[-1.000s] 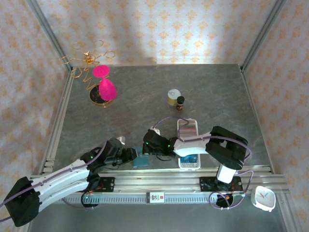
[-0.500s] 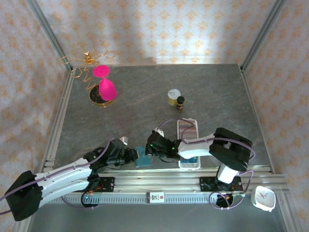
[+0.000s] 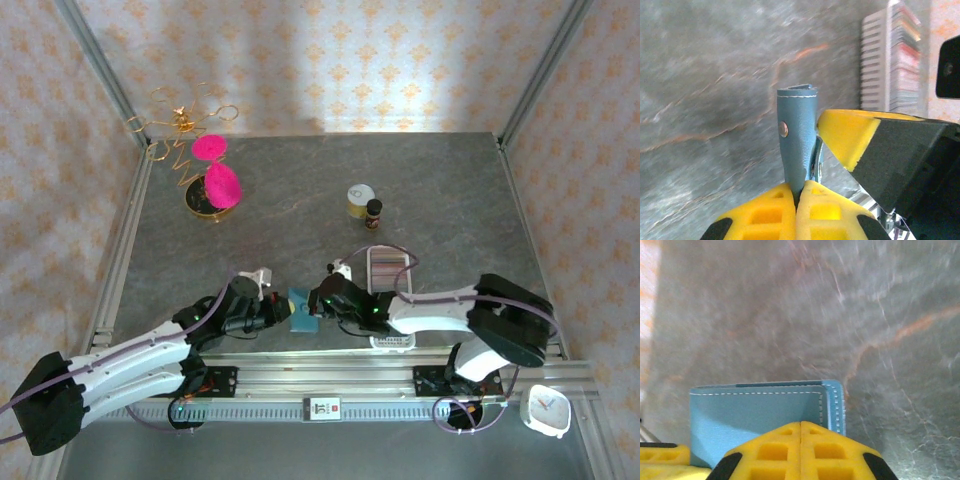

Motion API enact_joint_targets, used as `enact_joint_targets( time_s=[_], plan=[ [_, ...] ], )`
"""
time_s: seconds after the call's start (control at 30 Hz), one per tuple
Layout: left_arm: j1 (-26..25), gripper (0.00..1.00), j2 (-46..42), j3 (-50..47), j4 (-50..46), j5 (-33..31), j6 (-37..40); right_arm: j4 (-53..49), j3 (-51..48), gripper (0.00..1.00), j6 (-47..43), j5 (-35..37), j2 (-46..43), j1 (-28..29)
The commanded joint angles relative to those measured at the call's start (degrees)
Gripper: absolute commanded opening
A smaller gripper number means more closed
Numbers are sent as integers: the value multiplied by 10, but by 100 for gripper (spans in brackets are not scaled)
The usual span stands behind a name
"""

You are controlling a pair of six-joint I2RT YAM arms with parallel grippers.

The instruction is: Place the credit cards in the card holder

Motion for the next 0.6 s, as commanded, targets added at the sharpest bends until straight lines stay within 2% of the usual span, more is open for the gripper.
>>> enact_joint_targets(
  time_s=[0.0,0.17,0.2,0.33,0.4,0.47,0.57],
  plan=[
    [-4,0,7,71,-34,-45,82,-38,-1,17,-29,110,-83,2],
    [-3,0,53,204,-115,-108,207,-115,53,56,-137,152,-154,2],
    [-3,0,67,235,-130,-116,238,-137,71,61,-155,165,-154,2],
    [-3,0,110,318,-167,-154,340,-201,126,64,-196,203,-175,2],
    [-3,0,121,337,-167,-184,372,-207,140,64,-211,189,-180,1],
    [-3,0,120,342,-154,-204,394,-213,147,64,-189,191,-187,-6],
    [-3,0,103,326,-112,-207,418,-194,137,62,-159,144,-206,-33]
  ],
)
